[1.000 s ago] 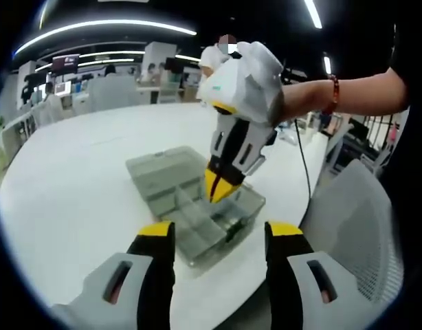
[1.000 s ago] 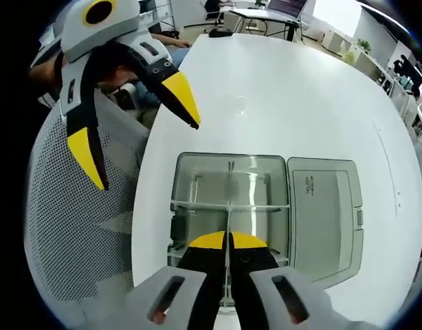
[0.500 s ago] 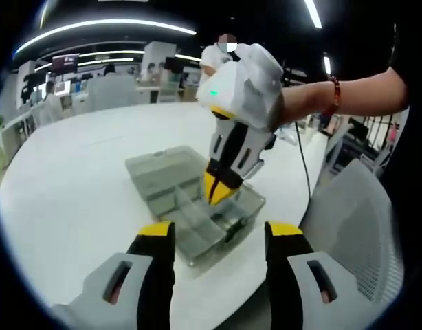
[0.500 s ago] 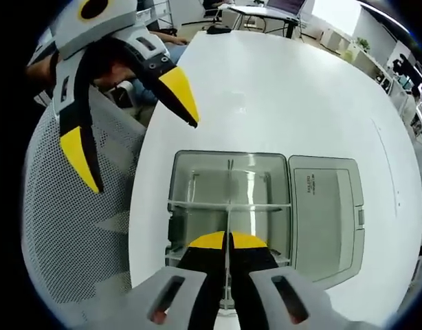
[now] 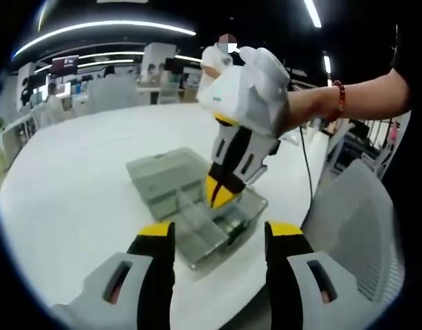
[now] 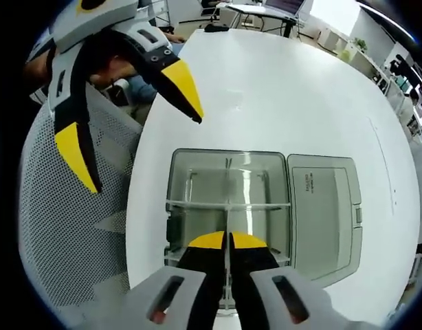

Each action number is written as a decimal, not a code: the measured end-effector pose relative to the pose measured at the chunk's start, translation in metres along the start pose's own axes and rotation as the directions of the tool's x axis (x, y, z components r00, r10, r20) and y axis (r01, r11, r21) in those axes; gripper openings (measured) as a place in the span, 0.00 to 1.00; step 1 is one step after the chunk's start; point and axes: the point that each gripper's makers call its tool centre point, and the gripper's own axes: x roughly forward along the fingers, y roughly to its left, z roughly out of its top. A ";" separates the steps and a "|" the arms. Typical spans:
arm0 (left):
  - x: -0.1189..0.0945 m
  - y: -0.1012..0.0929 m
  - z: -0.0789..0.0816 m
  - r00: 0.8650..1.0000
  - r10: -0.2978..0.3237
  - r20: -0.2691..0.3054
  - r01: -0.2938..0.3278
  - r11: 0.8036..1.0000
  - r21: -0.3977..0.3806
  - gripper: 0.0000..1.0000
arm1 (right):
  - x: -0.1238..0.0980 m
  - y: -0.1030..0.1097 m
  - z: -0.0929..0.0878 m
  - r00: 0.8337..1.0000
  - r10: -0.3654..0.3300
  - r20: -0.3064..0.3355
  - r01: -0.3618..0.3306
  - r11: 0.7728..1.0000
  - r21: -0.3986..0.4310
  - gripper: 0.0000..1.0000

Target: Insert the divider into the dual guide fixture by aligning both edges with the guide slots and pushing it downward to the bottom, including one-sided entry, uneven engagement, binding, and posture correction.

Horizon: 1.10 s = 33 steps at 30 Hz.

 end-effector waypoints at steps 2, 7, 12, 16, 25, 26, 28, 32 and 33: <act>-0.001 0.000 0.000 1.000 0.001 0.003 -0.001 1.000 -0.005 0.51 | -0.001 -0.001 -0.001 1.000 -0.006 0.012 0.006 1.000 0.019 0.00; -0.002 -0.001 -0.002 1.000 0.004 -0.009 -0.004 1.000 0.005 0.51 | -0.006 -0.003 -0.004 0.999 -0.035 0.027 0.034 0.998 0.049 0.00; -0.004 -0.002 -0.002 1.000 0.010 -0.005 -0.010 1.000 0.000 0.51 | -0.010 -0.004 -0.004 0.997 -0.057 0.047 0.053 0.995 0.083 0.03; -0.005 -0.002 -0.002 1.000 0.019 -0.014 -0.019 1.000 0.003 0.51 | -0.010 -0.003 -0.002 0.997 -0.058 0.058 0.053 0.995 0.086 0.03; -0.008 -0.003 0.000 0.999 0.046 -0.020 -0.047 0.999 -0.003 0.51 | -0.009 -0.004 0.006 0.993 -0.066 0.096 0.057 0.994 0.096 0.04; -0.008 -0.003 -0.001 0.999 0.047 -0.023 -0.047 0.999 -0.002 0.51 | -0.009 -0.005 0.006 0.993 -0.069 0.098 0.059 0.993 0.098 0.04; -0.009 -0.005 -0.002 0.998 0.047 -0.030 -0.047 0.999 0.003 0.51 | -0.009 -0.005 0.007 0.992 -0.071 0.105 0.060 0.993 0.106 0.05; -0.010 -0.007 -0.002 0.998 0.044 -0.040 -0.043 0.999 0.013 0.51 | -0.010 -0.006 0.007 0.990 -0.080 0.117 0.066 0.991 0.119 0.05; -0.010 -0.007 -0.001 0.998 0.046 -0.039 -0.045 0.999 0.014 0.51 | -0.011 -0.007 0.007 0.989 -0.081 0.120 0.067 0.990 0.123 0.05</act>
